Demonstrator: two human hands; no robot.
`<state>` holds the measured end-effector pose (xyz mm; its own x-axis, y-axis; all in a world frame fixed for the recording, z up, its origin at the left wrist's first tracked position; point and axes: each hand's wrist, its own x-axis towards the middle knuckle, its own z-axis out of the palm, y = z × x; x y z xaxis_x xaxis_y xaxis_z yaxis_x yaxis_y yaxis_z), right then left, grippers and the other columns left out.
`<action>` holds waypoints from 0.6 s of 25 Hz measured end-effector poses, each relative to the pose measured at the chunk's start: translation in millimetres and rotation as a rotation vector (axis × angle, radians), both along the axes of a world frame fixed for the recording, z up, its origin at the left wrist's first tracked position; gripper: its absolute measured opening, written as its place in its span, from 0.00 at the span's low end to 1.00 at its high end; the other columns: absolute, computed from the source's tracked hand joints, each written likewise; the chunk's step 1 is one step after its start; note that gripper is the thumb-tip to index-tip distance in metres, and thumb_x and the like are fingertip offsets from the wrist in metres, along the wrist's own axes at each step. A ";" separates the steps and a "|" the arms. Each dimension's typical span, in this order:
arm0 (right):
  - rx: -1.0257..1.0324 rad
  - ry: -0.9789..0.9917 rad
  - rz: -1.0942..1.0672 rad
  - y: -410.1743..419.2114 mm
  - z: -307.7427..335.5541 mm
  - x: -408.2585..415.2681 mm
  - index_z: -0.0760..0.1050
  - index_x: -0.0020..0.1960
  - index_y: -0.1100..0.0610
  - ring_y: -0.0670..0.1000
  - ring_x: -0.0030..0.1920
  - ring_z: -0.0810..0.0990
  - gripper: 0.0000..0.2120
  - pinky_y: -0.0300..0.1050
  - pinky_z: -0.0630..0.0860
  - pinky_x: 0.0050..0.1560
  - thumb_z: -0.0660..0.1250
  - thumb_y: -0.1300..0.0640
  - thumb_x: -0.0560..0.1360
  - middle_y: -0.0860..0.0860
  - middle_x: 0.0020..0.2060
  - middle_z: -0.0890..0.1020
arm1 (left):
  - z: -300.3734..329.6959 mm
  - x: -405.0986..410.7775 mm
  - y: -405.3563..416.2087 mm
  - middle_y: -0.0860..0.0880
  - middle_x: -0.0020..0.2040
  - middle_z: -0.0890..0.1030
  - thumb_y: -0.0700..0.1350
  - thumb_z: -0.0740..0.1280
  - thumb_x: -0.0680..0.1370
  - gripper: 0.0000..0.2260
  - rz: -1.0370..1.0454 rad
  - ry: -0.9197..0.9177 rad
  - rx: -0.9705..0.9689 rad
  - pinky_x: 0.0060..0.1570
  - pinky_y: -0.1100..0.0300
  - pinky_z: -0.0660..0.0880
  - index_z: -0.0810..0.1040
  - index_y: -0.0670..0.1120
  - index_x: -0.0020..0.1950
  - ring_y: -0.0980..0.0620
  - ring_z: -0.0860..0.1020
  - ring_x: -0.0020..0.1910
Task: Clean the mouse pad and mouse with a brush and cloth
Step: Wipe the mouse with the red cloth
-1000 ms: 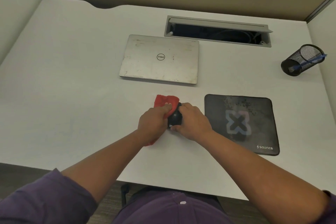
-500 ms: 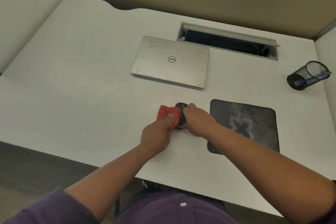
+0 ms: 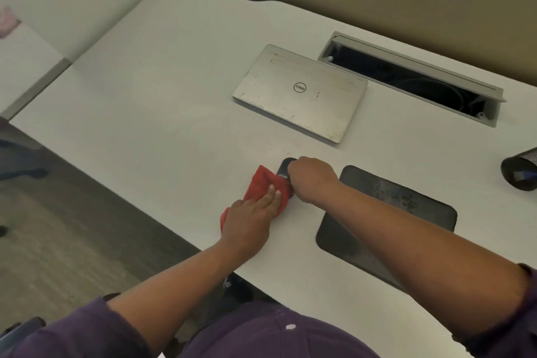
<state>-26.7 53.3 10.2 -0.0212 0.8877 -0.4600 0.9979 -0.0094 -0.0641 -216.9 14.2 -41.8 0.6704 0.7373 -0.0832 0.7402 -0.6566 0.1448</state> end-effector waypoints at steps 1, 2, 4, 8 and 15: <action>0.003 0.010 0.001 0.1 0.0 0.3 0.76 0.53 0.59 0.56 0.45 0.78 0.05 0.47 0.69 0.39 0.65 0.62 0.77 0.54 0.46 0.76 | -0.9 -0.5 -5.4 0.49 0.71 0.75 0.35 0.72 0.68 0.32 -0.027 0.027 0.014 0.35 0.56 0.70 0.75 0.48 0.72 0.46 0.83 0.42; 0.007 0.019 0.001 0.4 -0.5 0.8 0.76 0.53 0.59 0.56 0.44 0.78 0.05 0.47 0.69 0.39 0.65 0.61 0.77 0.54 0.46 0.77 | -1.8 -1.0 -9.8 0.49 0.71 0.75 0.35 0.72 0.68 0.32 -0.052 0.049 0.024 0.36 0.55 0.71 0.74 0.48 0.72 0.46 0.83 0.44; 0.014 0.017 -0.001 0.5 -1.6 1.3 0.77 0.52 0.58 0.55 0.41 0.76 0.05 0.47 0.69 0.38 0.67 0.60 0.77 0.53 0.43 0.76 | -4.4 -1.2 -15.7 0.51 0.72 0.74 0.35 0.72 0.69 0.32 -0.103 0.087 0.027 0.40 0.53 0.73 0.74 0.49 0.73 0.46 0.83 0.48; 0.017 0.020 -0.007 2.1 -4.0 1.3 0.77 0.54 0.57 0.56 0.44 0.78 0.09 0.47 0.69 0.39 0.67 0.62 0.75 0.53 0.45 0.78 | -4.5 11.7 -18.8 0.53 0.72 0.74 0.39 0.72 0.74 0.29 -0.216 0.107 -0.013 0.48 0.51 0.75 0.72 0.50 0.74 0.46 0.81 0.59; -0.008 -0.012 -0.015 5.2 0.6 -6.6 0.78 0.53 0.57 0.55 0.40 0.73 0.07 0.47 0.71 0.41 0.65 0.61 0.77 0.49 0.34 0.68 | 4.1 13.7 -0.5 0.57 0.70 0.76 0.41 0.76 0.72 0.31 -0.269 0.141 -0.044 0.42 0.57 0.69 0.73 0.55 0.73 0.49 0.82 0.57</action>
